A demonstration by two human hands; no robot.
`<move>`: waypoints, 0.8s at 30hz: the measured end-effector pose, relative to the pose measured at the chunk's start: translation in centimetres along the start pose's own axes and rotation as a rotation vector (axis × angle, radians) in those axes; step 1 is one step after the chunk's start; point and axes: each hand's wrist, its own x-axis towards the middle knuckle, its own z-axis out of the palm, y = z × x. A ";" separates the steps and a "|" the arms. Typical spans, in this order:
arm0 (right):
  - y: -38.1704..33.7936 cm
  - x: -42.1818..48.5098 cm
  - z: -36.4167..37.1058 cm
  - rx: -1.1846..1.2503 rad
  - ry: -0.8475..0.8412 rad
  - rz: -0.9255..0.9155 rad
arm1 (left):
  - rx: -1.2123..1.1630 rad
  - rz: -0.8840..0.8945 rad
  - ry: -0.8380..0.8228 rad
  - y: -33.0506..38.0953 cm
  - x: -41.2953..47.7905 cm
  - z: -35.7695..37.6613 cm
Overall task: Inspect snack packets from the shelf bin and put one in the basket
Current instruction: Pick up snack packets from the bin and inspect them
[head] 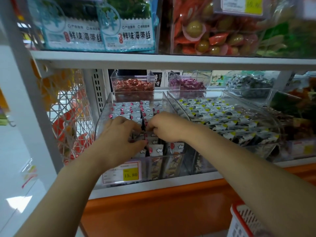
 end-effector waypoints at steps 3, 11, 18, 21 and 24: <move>0.1 0.1 -0.5 -0.010 -0.012 -0.007 | -0.018 -0.031 -0.030 -0.1 -0.2 -0.2; 1.0 0.6 -1.4 0.110 0.119 0.006 | -0.030 -0.058 -0.017 0.2 0.0 -0.7; 2.0 3.2 -0.9 0.023 0.260 0.003 | -0.058 -0.063 0.016 0.5 -0.1 -1.3; 1.7 4.1 -0.2 -0.116 0.213 -0.025 | -0.064 -0.060 0.019 0.5 -0.2 -1.4; 1.9 3.6 -0.8 0.039 0.265 -0.015 | -0.097 -0.064 0.041 0.4 -0.2 -1.4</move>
